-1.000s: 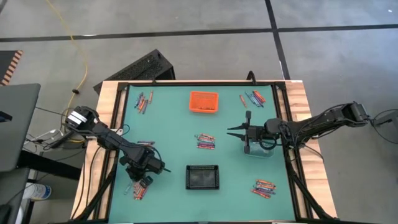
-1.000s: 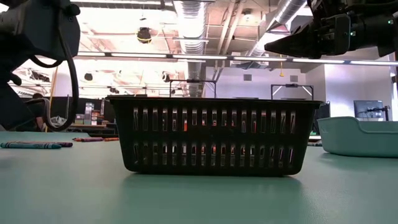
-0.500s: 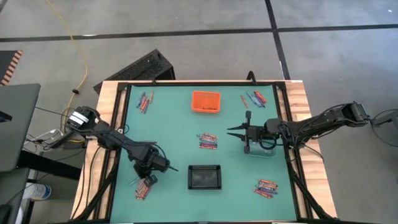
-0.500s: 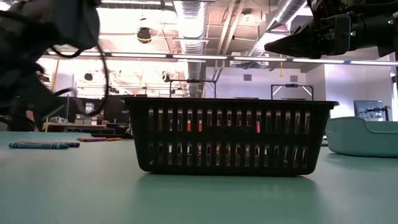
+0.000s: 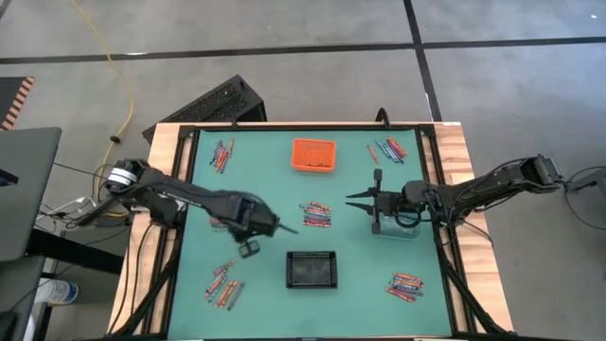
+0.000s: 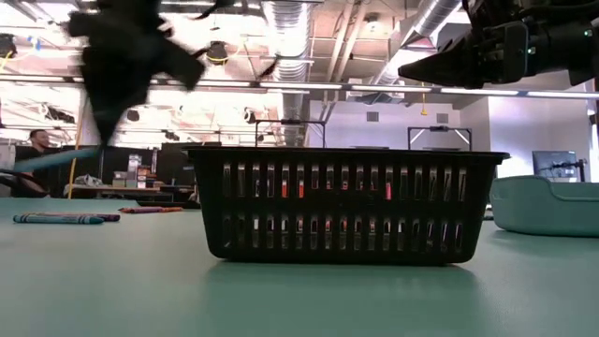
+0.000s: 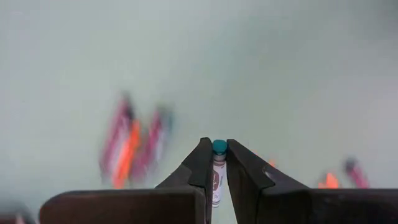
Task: Sort crayons
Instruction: Put the blue crayon into the blue bin
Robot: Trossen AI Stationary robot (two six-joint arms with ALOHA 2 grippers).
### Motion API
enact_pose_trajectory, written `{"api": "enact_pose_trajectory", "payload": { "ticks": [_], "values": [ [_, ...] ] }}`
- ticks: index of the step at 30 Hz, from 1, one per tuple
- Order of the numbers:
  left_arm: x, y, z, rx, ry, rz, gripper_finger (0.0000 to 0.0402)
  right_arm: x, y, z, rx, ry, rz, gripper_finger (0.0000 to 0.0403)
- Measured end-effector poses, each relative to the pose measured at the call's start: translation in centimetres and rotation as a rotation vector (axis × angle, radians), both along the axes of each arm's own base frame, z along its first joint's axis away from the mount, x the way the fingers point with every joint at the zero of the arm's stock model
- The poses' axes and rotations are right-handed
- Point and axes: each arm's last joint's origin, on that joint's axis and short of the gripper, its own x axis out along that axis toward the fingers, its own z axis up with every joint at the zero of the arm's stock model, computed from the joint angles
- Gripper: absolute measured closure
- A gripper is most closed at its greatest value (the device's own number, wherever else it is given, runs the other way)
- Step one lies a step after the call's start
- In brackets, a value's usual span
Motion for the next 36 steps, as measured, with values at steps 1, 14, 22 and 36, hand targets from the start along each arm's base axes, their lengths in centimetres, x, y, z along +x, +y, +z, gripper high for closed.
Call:
{"api": "enact_pose_trajectory", "payload": {
  "ticks": [1, 14, 22, 36],
  "values": [
    [0.9, 0.2, 0.6, 0.018, -0.084, -0.041, 0.038, 0.0, 0.0, -0.1, 0.0, 0.011, 0.0, 0.033],
    [10.5, 2.5, 3.9, 0.186, -1.28, -0.504, 0.038, -1.4, 1.0, 0.7, -0.036, -0.009, -0.243, 0.033],
    [15.6, 5.6, -2.1, 0.212, -1.463, -0.559, 0.038, -4.2, 2.7, 2.4, -0.057, -0.073, -0.531, 0.0334],
    [24.9, 6.9, -5.2, 0.147, -1.524, -0.67, 0.038, -5.6, 3.7, 2.2, -0.079, -0.045, -0.724, 0.0354]
  ]
}}
